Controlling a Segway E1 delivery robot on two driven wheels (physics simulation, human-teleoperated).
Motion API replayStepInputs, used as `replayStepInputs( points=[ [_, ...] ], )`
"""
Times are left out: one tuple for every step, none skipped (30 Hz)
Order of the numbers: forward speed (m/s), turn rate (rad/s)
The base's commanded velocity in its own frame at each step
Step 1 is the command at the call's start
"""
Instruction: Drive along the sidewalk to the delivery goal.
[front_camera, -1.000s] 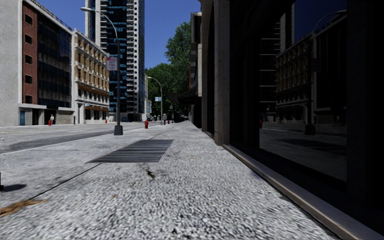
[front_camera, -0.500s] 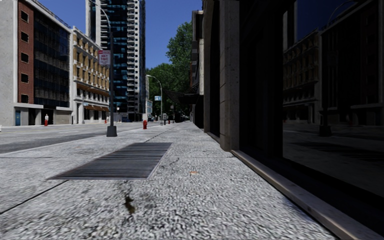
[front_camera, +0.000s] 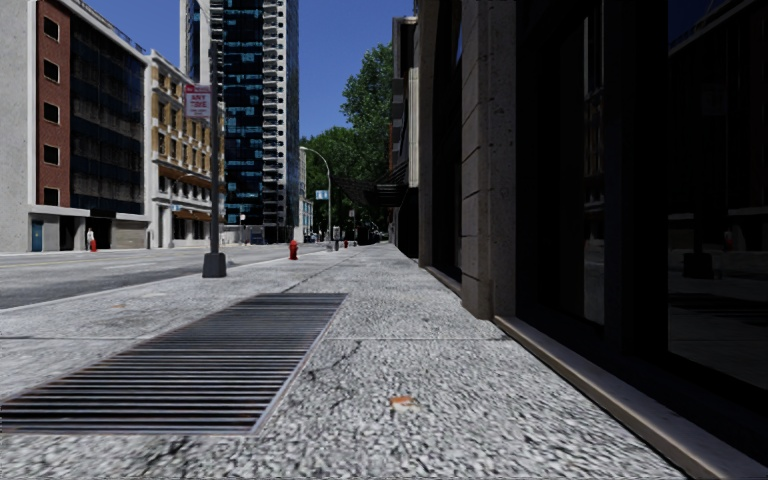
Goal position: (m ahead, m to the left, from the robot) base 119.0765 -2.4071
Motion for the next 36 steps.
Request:
replayStepInputs(
  points=[
    [2.0,0.0],
    [2.0,0.0],
    [2.0,0.0],
    [2.0,0.0],
    [2.0,0.0],
    [2.0,0.0],
    [2.0,0.0],
    [2.0,0.0],
    [2.0,0.0],
    [2.0,0.0],
    [2.0,0.0],
    [2.0,0.0],
    [2.0,0.0],
    [2.0,0.0],
    [2.0,0.0],
    [2.0,0.0],
    [2.0,0.0],
    [2.0,0.0],
    [2.0,0.0],
    [2.0,0.0],
    [2.0,0.0],
    [2.0,0.0],
    [2.0,0.0],
    [2.0,0.0],
    [2.0,0.0],
    [2.0,0.0],
    [2.0,0.0],
    [2.0,0.0],
    [2.0,0.0],
    [2.0,0.0],
    [2.0,0.0],
    [2.0,0.0],
    [2.0,0.0],
    [2.0,0.0],
    [2.0,0.0],
    [2.0,0.0]
  ],
)
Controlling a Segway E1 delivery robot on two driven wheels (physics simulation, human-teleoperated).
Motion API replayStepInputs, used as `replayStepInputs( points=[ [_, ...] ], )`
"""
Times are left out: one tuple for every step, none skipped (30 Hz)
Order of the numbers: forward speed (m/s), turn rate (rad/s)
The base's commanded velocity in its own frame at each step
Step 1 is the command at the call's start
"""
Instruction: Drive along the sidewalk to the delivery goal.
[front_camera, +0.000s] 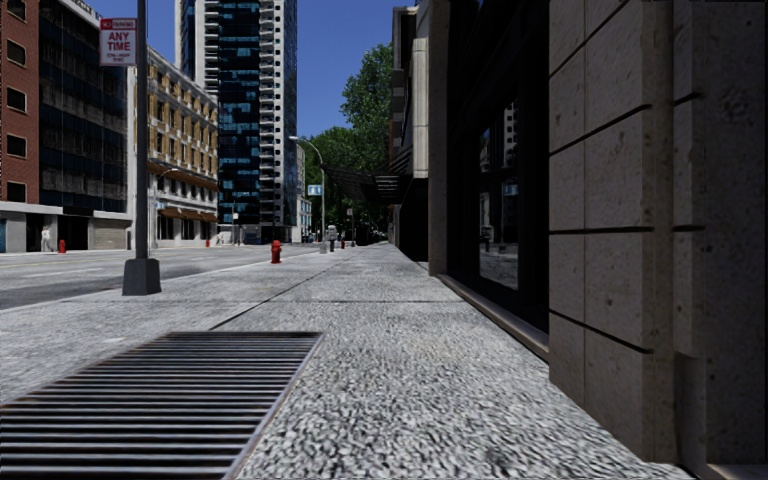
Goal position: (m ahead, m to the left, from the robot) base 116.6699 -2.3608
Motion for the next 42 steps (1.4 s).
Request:
replayStepInputs(
  points=[
    [2.0,0.0],
    [2.0,0.0],
    [2.0,0.0],
    [2.0,0.0],
    [2.0,0.0],
    [2.0,0.0],
    [2.0,0.0],
    [2.0,0.0],
    [2.0,0.0],
    [2.0,0.0],
    [2.0,0.0],
    [2.0,0.0],
    [2.0,0.0],
    [2.0,0.0],
    [2.0,0.0],
    [2.0,0.0],
    [2.0,0.0],
    [2.0,0.0],
    [2.0,0.0],
    [2.0,0.0],
    [2.0,0.0],
    [2.0,0.0],
    [2.0,0.0],
    [2.0,0.0],
    [2.0,0.0],
    [2.0,0.0],
    [2.0,0.0],
    [2.0,0.0],
    [2.0,0.0],
    [2.0,0.0],
    [2.0,0.0],
    [2.0,0.0],
    [2.0,0.0],
    [2.0,0.0],
    [2.0,0.0],
    [2.0,0.0],
    [2.0,0.0],
    [2.0,0.0],
    [2.0,0.0],
    [2.0,0.0],
    [2.0,0.0],
    [2.0,0.0]
  ],
)
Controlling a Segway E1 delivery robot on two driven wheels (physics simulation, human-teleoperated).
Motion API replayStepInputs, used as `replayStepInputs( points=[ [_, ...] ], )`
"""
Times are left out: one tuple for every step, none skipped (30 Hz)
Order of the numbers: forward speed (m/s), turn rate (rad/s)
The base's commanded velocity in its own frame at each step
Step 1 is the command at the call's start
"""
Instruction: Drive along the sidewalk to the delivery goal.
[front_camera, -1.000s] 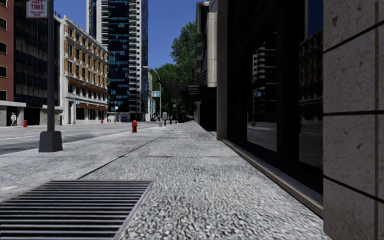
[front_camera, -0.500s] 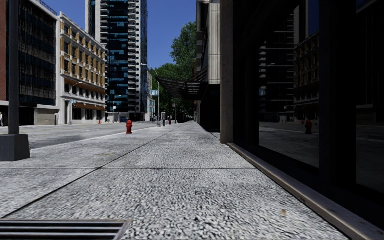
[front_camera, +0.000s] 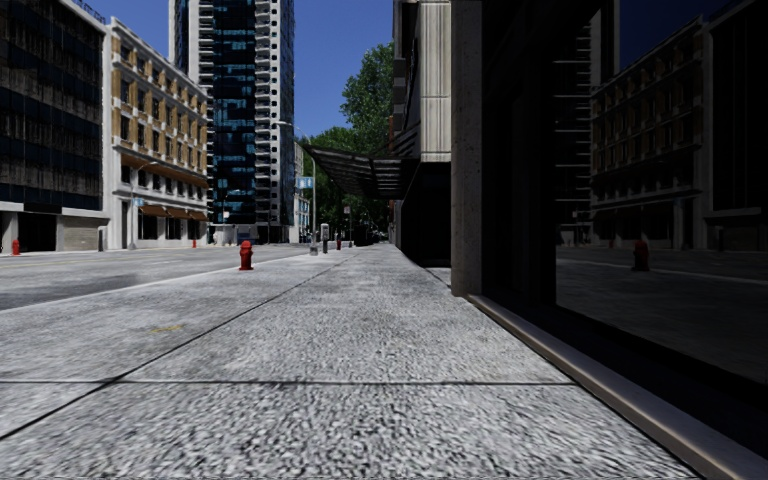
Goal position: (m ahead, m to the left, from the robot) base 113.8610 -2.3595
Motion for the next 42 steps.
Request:
replayStepInputs(
  points=[
    [2.0,0.0],
    [2.0,0.0],
    [2.0,0.0],
    [2.0,0.0],
    [2.0,0.0],
    [2.0,0.0],
    [2.0,0.0],
    [2.0,0.0],
    [2.0,0.0],
    [2.0,0.0],
    [2.0,0.0],
    [2.0,0.0],
    [2.0,0.0],
    [2.0,0.0],
    [2.0,0.0],
    [2.0,0.0],
    [2.0,0.0],
    [2.0,0.0],
    [2.0,0.0],
    [2.0,0.0],
    [2.0,0.0],
    [2.0,0.0],
    [2.0,0.0],
    [2.0,0.0],
    [2.0,0.0],
    [2.0,0.0],
    [2.0,0.0],
    [2.0,0.0],
    [2.0,0.0],
    [2.0,0.0],
    [2.0,0.0],
    [2.0,0.0],
    [2.0,0.0],
    [2.0,0.0],
    [2.0,0.0],
    [2.0,0.0],
    [2.0,0.0],
    [2.0,0.0],
    [2.0,0.0],
    [2.0,0.0],
    [2.0,0.0],
    [2.0,0.0]
  ],
)
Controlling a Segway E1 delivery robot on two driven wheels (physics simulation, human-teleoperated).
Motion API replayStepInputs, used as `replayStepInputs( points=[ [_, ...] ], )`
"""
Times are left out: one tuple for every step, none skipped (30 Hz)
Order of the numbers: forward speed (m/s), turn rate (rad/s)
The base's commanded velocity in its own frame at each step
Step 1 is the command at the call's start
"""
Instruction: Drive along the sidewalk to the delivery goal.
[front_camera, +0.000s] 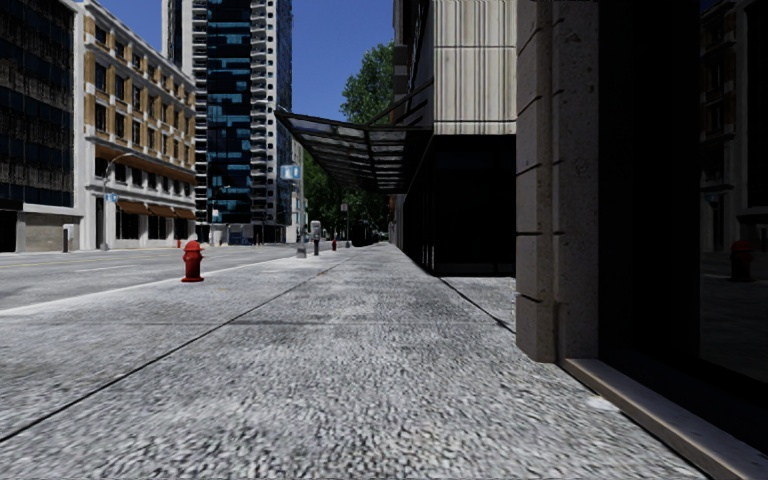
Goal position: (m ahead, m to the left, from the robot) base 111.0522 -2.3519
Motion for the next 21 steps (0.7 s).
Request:
replayStepInputs(
  points=[
    [2.0,0.0],
    [2.0,0.0],
    [2.0,0.0],
    [2.0,0.0],
    [2.0,0.0],
    [2.0,0.0],
    [2.0,0.0],
    [2.0,0.0],
    [2.0,0.0],
    [2.0,0.0],
    [2.0,0.0],
    [2.0,0.0],
    [2.0,0.0],
    [2.0,0.0],
    [2.0,0.0],
    [2.0,0.0],
    [2.0,0.0],
    [2.0,0.0],
    [2.0,0.0],
    [2.0,0.0],
    [2.0,0.0]
  ],
)
